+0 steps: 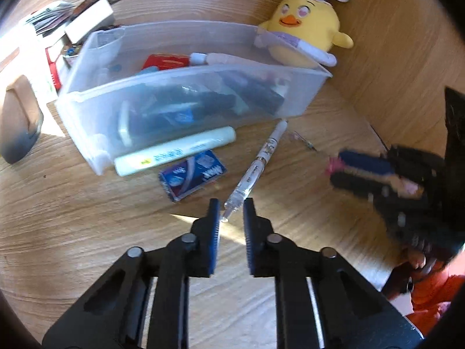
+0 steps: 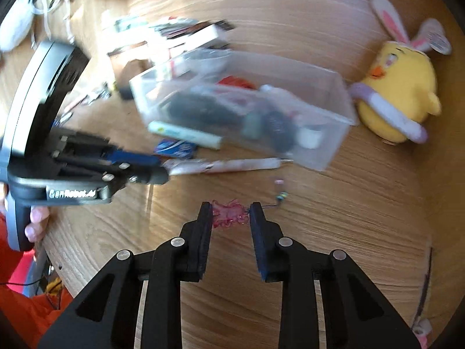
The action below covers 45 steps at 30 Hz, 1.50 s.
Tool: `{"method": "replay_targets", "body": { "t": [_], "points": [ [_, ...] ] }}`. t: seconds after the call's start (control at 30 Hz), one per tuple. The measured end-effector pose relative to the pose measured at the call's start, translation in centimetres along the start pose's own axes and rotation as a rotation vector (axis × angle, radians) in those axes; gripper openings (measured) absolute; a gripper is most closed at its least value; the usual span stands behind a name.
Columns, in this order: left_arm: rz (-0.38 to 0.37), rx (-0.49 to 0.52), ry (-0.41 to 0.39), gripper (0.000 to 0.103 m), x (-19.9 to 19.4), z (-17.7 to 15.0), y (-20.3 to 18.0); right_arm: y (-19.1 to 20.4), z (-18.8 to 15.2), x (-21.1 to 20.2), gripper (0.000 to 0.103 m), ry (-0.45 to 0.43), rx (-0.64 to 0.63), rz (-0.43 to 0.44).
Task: Organize objects
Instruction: 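Grasp the white pen with the left gripper while the right gripper grasps the pink hair tie, then carry the white pen into the clear box and release while the right gripper drops the hair tie in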
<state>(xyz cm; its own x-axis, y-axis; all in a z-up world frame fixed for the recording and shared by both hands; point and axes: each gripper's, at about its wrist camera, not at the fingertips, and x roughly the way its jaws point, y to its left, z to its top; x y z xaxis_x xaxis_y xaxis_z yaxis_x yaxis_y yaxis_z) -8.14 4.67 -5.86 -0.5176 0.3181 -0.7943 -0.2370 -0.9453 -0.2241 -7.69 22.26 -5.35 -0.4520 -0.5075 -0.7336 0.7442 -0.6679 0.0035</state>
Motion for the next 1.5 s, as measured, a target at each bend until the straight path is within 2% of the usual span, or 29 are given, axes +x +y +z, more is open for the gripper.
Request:
{"method": "replay_targets", "body": {
  "t": [0.27,0.6,0.67,0.73,0.83,1.03,1.17,1.27,1.3,1.5],
  "points": [
    [0.015,0.078,0.034,0.014,0.4,0.6,-1.9,-3.6,0.2,-1.2,0.024,-0.044,0.099,-0.024],
    [0.027,0.170,0.092,0.015,2.9,3.3,-4.1,-5.1,0.2,-1.2,0.024,-0.078,0.143,-0.010],
    [0.025,0.193,0.108,0.017,3.3,3.7,-4.6,-5.3,0.2,-1.3,0.024,-0.083,0.151,-0.006],
    [0.025,0.210,0.115,0.025,3.6,4.1,-5.2,-5.7,0.2,-1.4,0.024,-0.088,0.157,-0.008],
    [0.021,0.239,0.113,0.031,3.6,4.7,-6.1,-6.3,0.1,-1.3,0.024,-0.088,0.170,-0.016],
    [0.040,0.274,0.123,0.031,5.1,5.9,-7.1,-7.7,-0.2,-1.4,0.024,-0.090,0.205,-0.025],
    [0.044,0.274,0.109,0.031,5.7,6.5,-7.3,-8.2,0.2,-2.3,0.024,-0.121,0.217,-0.032],
    [0.043,0.293,0.086,0.023,5.6,6.3,-7.5,-8.4,0.7,-3.1,0.024,-0.149,0.222,-0.034],
    [0.050,0.304,0.080,0.016,5.5,6.1,-7.7,-8.4,0.9,-3.3,0.024,-0.159,0.222,-0.036],
    [0.031,0.314,0.061,0.011,4.3,4.5,-7.8,-8.3,2.3,-4.4,0.024,-0.203,0.213,-0.047]
  ]
}}
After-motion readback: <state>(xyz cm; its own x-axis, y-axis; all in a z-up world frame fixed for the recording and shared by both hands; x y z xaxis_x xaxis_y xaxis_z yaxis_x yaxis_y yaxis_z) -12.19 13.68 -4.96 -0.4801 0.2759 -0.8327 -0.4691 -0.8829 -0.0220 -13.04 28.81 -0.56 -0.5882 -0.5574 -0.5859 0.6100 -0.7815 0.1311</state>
